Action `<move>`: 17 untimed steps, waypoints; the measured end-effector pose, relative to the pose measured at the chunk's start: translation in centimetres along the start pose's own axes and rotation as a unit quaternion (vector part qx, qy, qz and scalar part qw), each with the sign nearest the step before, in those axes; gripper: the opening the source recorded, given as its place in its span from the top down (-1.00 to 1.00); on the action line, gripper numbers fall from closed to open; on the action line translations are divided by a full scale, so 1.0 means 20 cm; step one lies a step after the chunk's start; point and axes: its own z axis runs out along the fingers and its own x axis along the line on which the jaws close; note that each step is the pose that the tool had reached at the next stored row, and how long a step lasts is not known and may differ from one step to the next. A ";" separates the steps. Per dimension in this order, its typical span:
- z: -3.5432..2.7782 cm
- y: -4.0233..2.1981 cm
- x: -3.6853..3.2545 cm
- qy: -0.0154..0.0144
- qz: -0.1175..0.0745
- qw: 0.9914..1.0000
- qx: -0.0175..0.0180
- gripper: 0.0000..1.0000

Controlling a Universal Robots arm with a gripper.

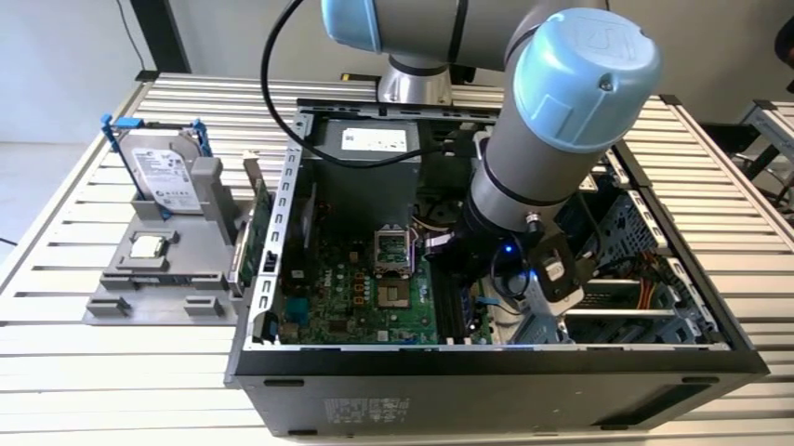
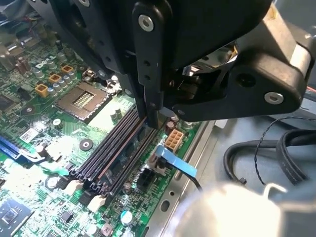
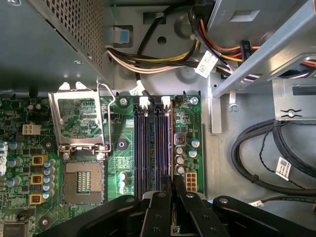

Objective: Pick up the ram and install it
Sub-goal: 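Insert the ram into the slot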

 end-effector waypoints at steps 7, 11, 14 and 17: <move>0.000 -0.003 0.000 0.001 -0.006 1.000 0.001 1.00; -0.013 -0.003 0.000 0.002 -0.009 1.000 0.002 1.00; -0.020 -0.001 -0.001 0.002 -0.010 1.000 0.005 1.00; -0.021 -0.003 0.000 0.002 -0.013 1.000 0.012 1.00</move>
